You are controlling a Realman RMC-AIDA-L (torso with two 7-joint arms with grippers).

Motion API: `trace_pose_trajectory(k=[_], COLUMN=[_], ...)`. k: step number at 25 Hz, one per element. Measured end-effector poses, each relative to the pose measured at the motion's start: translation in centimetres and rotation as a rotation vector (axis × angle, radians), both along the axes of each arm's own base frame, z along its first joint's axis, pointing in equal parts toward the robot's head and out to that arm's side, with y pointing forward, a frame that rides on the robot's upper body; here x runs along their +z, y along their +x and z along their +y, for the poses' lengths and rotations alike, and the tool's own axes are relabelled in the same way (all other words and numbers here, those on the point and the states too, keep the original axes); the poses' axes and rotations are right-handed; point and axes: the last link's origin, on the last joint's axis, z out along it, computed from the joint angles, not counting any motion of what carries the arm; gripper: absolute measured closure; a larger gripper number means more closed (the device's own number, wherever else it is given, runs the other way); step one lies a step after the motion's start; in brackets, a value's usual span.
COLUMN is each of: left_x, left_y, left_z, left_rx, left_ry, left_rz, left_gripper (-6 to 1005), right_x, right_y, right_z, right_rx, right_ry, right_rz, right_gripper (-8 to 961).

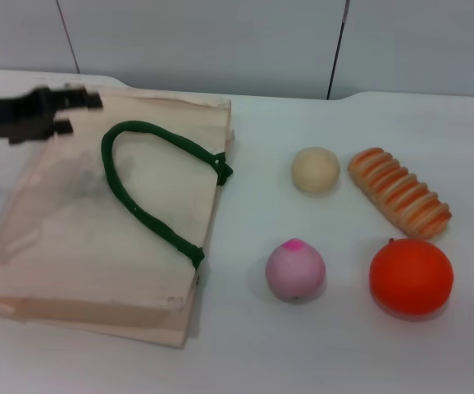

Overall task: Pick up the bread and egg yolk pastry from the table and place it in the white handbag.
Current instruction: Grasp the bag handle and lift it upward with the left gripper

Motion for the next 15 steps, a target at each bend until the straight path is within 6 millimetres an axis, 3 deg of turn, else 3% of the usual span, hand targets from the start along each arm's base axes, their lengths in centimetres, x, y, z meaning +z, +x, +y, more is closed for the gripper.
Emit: trace_pose_trajectory(k=[8,15], left_x=[-1.0,-1.9], left_y=[0.3,0.6], left_z=[0.8,1.9], left_rx=[0.059,0.044], left_ry=[-0.157,-0.170], left_rz=[0.158,0.206], left_gripper=[142,143], right_x=[0.0,0.1], right_y=[0.0,-0.1], right_z=[0.0,0.1], right_rx=[0.000,0.001], right_ry=[-0.001,0.002], right_rz=[0.000,0.000], right_gripper=[125,125])
